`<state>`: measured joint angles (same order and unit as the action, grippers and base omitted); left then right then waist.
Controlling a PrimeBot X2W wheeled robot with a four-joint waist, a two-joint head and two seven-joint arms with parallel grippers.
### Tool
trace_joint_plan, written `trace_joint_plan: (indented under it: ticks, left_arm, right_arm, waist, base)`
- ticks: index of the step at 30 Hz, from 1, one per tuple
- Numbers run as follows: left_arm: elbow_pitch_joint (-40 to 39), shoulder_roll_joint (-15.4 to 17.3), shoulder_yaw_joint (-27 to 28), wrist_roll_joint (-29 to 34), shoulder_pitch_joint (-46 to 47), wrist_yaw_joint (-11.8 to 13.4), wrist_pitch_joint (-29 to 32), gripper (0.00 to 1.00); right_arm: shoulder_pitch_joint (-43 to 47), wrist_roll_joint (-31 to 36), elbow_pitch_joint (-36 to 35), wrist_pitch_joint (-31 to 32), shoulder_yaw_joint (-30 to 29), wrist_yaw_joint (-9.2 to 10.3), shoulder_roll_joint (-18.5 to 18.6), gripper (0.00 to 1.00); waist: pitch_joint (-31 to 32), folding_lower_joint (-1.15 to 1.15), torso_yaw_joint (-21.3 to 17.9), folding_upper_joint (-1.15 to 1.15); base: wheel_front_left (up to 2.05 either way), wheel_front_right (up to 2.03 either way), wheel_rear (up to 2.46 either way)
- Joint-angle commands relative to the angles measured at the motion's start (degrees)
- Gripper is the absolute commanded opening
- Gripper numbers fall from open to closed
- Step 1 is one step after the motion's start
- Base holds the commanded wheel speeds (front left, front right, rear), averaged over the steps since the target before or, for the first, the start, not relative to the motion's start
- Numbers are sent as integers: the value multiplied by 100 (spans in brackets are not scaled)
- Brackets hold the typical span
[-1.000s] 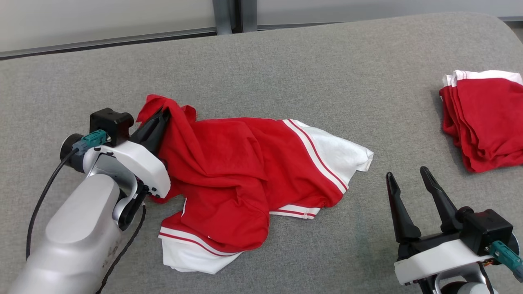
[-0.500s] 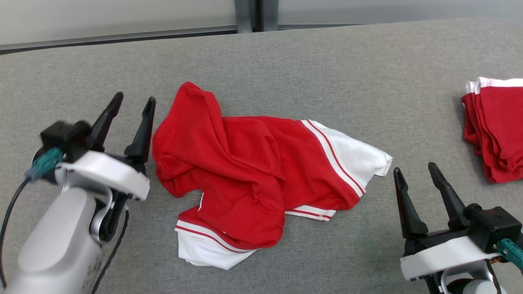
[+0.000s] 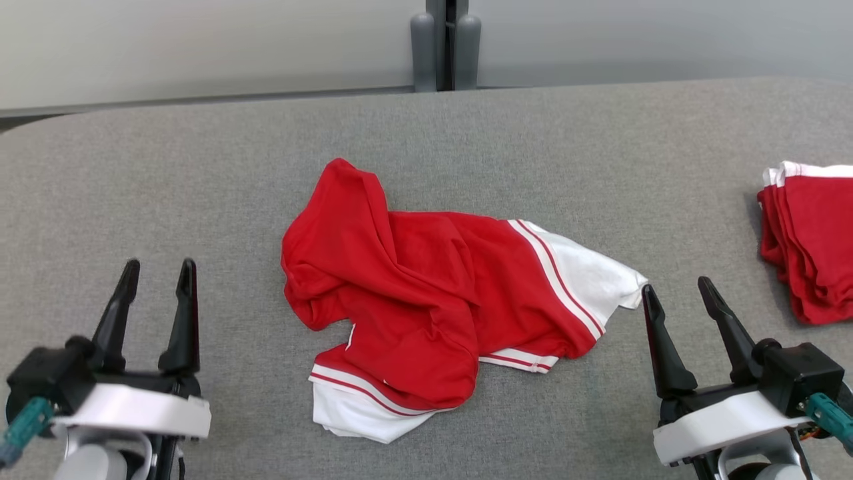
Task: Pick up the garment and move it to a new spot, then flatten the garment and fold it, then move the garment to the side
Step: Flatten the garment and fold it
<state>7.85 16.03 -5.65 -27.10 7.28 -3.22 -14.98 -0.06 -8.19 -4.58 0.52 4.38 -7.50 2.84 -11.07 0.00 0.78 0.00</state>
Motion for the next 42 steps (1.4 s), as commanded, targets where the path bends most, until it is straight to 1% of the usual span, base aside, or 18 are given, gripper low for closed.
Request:
trace_joint_plan:
  ticks: [1, 4, 8, 15, 23, 32, 34, 37, 38, 42]
  left_arm:
    - [-49, -12, 64, 67, -139, -14, -24, 100]
    - [-174, -92, 155, 240, -469, 4, -24, 100]
    - [-284, -143, 192, 421, -870, 88, -24, 100]
    - [-386, -158, 82, 562, -1291, 199, 39, 100]
    - [-571, -120, 21, 587, -1377, 290, 170, 100]
    - [-689, -95, -31, 564, -1334, 318, 232, 100]
    - [-715, -86, -49, 560, -1269, 304, 245, 100]
    - [-740, -80, -87, 552, -1175, 267, 247, 100]
    - [-740, -80, -87, 552, -1175, 267, 247, 100]
    - [-715, -102, -144, 534, -1019, 216, 225, 100]
  right_arm:
    - [55, 13, 8, 35, -4, 2, 13, 100]
    - [155, 12, 38, 82, 7, 2, 13, 100]
    - [326, 6, 49, 142, 30, 2, 13, 100]
    - [592, -18, -24, 244, -14, 2, 13, 100]
    - [609, -43, -112, 269, -14, 2, 12, 100]
    - [532, -14, -42, 265, 30, 2, 11, 100]
    - [519, -29, 29, 303, 159, 2, 10, 100]
    - [503, -126, 283, 357, 540, 2, 10, 100]
    - [503, -126, 283, 357, 540, 2, 10, 100]
    - [396, -429, 931, 356, 1287, 1, 11, 100]
  waist:
    - [127, 0, 19, 0]
    - [314, 0, 15, 0]
    - [572, 0, -16, 0]
    - [879, 0, -41, 0]
    - [876, 0, -37, 0]
    - [801, 0, 6, 0]
    - [748, 0, 47, 0]
    - [654, 0, 152, 0]
    - [654, 0, 152, 0]
    - [506, 0, 346, 0]
  base:
    - [0, 0, 0]
    - [0, 0, 0]
    - [0, 0, 0]
    - [0, 0, 0]
    - [0, 0, 0]
    - [0, 0, 0]
    - [0, 0, 0]
    - [0, 0, 0]
    - [0, 0, 0]
    - [0, 0, 0]
